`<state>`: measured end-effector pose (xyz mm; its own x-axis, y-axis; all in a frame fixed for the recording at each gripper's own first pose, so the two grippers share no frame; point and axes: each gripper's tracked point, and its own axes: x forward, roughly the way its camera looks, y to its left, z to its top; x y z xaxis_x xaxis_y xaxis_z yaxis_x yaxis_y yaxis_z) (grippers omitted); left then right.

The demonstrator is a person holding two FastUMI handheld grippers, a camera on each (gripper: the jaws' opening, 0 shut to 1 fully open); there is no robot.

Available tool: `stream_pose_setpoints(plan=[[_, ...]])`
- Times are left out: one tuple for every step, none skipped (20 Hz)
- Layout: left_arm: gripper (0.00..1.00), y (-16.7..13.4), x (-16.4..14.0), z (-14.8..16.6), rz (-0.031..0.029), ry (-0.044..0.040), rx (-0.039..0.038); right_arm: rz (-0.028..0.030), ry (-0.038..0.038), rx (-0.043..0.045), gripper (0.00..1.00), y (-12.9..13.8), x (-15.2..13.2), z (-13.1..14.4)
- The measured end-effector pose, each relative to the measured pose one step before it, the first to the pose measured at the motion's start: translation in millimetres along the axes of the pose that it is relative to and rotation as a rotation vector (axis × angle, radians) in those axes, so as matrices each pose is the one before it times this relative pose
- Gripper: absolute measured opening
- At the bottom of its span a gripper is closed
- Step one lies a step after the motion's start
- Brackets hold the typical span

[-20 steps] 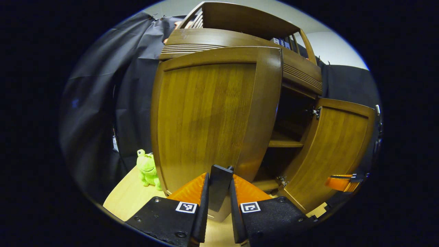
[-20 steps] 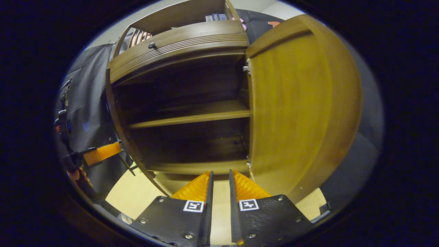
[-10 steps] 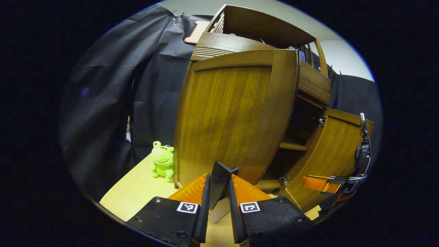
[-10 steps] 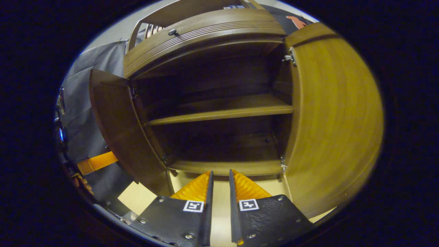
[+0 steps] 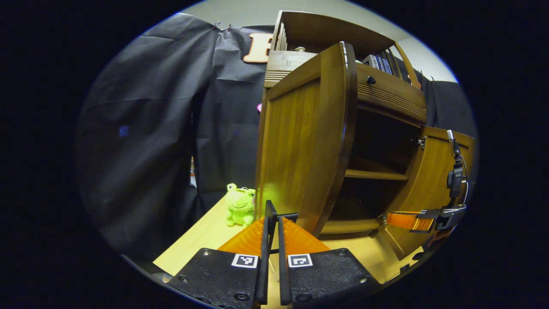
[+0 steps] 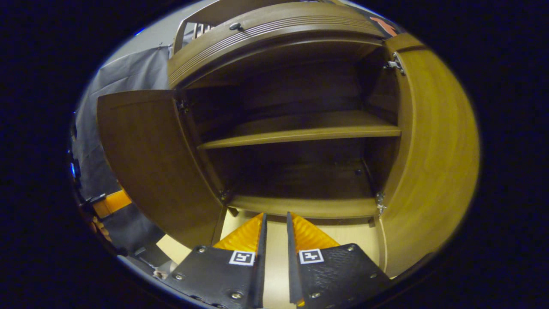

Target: Open the right door of the double-door shoe cabinet with the right hand, and open the left door with the left hand.

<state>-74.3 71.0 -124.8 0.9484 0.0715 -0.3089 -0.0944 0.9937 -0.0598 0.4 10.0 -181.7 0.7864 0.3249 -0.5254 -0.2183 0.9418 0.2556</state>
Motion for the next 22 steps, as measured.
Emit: stream_pose_setpoints(plan=[[0.12,7.67,-1.4,1.31,0.01896,-0.00215,0.00244,0.00765,0.00153,-0.00215,0.23,2.88,2.09,0.24],[0.08,9.8,-0.35,1.32,0.02128,-0.00364,0.00073,0.00729,0.00065,-0.00101,0.23,3.22,2.56,-0.53],[0.06,9.63,-0.25,1.45,0.02243,-0.00483,0.00193,0.0071,0.00014,-0.00059,0.23,2.32,1.8,0.16],[0.05,8.55,0.07,0.11,0.02119,-0.00042,0.00189,0.00483,0.00131,-0.00132,0.23,2.48,0.73,-0.7],[0.04,8.58,1.01,0.83,0.01948,0.00207,0.00305,0.00457,0.00178,-0.0019,0.23,1.25,1.92,0.54],[0.04,8.55,0.11,0.31,0.01367,0.00312,0.00673,0.00292,0.00327,-0.00259,0.23,1.15,0.97,-1.53],[0.03,2.65,-1.11,1.19,-0.01201,-0.00518,-0.01226,0.00136,0.00199,-0.00245,0.23,0.37,0.93,-0.13],[0.02,1.65,2.99,1.97,-0.0038,-0.00359,-0.01008,-0.00035,0.00079,-0.00085,0.23,0.27,0.77,-0.88],[0.03,1.55,0.56,-1.07,-0.00885,0.00364,-0.00303,-0.00165,0.00028,0.00057,0.23,-0.18,1.42,0.28],[0.0,2.96,-0.4,-0.01,-0.00555,-0.00878,0.00609,-0.00203,0.00048,0.00135,0.23,-0.5,-0.38,-0.39],[0.03,2.44,0.34,0.76,-0.00724,-0.00095,0.00052,-0.00292,-0.0016,0.0024,0.23,-1.25,0.47,0.58],[0.03,2.58,0.91,-0.41,-0.00621,-0.00177,-0.00104,-0.00203,-0.00098,0.00222,0.23,0.13,0.15,0.53],[0.03,2.28,1.08,2.18,-0.00806,-0.00382,-0.00096,-0.00237,-0.00007,0.00136,0.23,-0.93,0.38,1.29],[0.03,0.71,0.88,-0.3,-0.00909,0.00047,0.00248,-0.00178,0.00061,0.00044,0.23,-1.05,-0.56,-0.85],[0.03,1.85,1.48,0.43,-0.01322,-0.00232,0.00366,-0.00326,0.00044,-0.00026,0.23,-0.91,0.35,0.24],[0.03,1.29,-1.6,-1.47,-0.01376,0.00139,0.0153,-0.00206,0.00054,0.00017,0.23,-0.72,0.12,-0.54],[0.03,0.63,0.62,-0.41,-0.01115,-0.00211,0.01688,-0.00145,0.00051,0.00133,0.23,-0.13,-0.08,0.55],[0.03,1.04,0.27,1.05,-0.00937,-0.00036,0.00573,-0.00022,0.00014,0.00198,0.23,-0.16,0.17,-0.47],[0.03,2.45,0.56,0.52,-0.00701,0.00055,-0.00226,0.00017,0.00117,0.00171,0.23,-0.23,0.47,0.17],[0.03,5.43,0.39,0.6,-0.00669,-0.00211,-0.00375,0.00047,-0.00085,0.00184,0.23,1.04,-0.01,-0.24],[0.03,2.92,0.6,0.57,-0.00573,-0.00005,-0.00189,0.00038,-0.00095,0.00227,0.23,-0.04,0.66,1.23],[0.03,0.87,0.38,-0.57,-0.00585,-0.00067,-0.00447,0.00102,-0.00058,0.00335,0.23,1.1,0.05,-0.14]])
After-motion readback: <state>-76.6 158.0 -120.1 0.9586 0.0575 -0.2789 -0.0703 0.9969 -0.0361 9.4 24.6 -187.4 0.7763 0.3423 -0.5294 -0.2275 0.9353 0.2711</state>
